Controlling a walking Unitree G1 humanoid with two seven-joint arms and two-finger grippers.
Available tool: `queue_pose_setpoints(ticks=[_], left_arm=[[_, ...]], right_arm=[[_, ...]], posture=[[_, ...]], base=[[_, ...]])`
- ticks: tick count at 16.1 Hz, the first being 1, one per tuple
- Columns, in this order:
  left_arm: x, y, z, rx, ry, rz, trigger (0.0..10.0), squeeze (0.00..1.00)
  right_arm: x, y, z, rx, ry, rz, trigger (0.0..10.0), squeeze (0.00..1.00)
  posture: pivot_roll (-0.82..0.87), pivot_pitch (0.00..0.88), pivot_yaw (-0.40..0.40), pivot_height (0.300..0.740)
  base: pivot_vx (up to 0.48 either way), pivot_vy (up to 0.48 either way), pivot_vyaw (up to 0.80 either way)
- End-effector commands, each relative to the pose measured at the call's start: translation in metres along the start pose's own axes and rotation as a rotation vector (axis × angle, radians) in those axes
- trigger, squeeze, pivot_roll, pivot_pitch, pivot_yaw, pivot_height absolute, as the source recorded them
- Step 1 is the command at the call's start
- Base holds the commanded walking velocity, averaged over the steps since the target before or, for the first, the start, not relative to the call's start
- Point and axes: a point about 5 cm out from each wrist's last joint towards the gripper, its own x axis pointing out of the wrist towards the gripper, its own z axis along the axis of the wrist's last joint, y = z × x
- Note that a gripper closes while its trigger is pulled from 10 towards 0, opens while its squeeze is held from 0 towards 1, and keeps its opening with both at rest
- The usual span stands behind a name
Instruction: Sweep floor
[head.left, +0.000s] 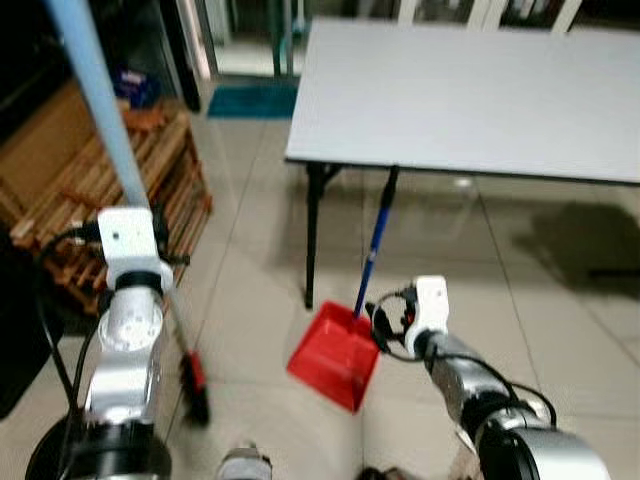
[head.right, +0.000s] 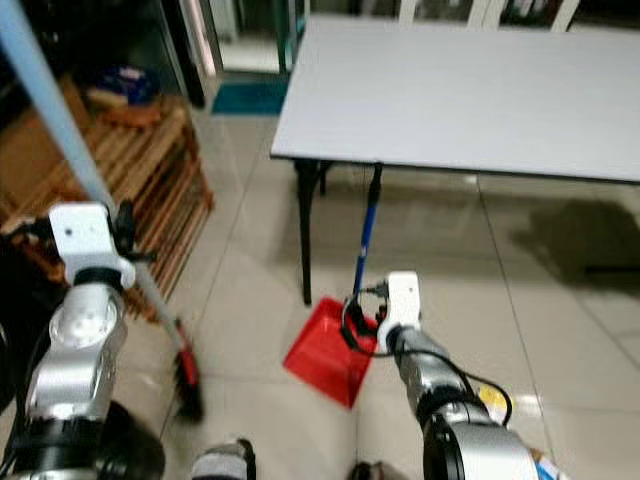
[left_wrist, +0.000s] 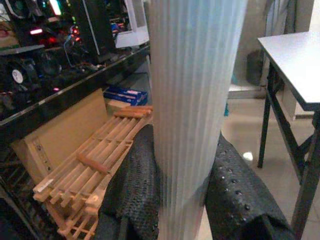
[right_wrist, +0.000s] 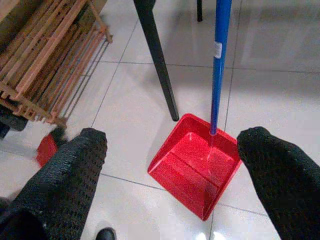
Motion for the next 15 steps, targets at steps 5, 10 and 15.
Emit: queue_pose_setpoints(ticks=[5,10,15], left_arm=[[0.0023,-0.0028,0.0106,0.003,-0.047,-0.01,10.0,0.0],[0.0026,-0.0036,0.0106,0.01,-0.046,-0.018,10.0,0.0],[0.0026,-0.0049,0.0107,0.013,-0.047,-0.025,10.0,0.0]], right_arm=[[-0.0012,-0.0012,-0.0035,-0.006,0.019,0.004,10.0,0.0],[-0.0011,-0.0002,-0.0044,-0.008,0.023,0.008,10.0,0.0],[-0.0011,0.0002,-0.0047,-0.009,0.024,0.009,10.0,0.0]], posture=[[0.11,0.1,-0.013,0.74],[0.11,0.097,-0.012,0.74],[0.11,0.096,-0.012,0.74]], base=[[0.446,0.0,0.0],[0.447,0.0,0.0],[0.445,0.0,0.0]])
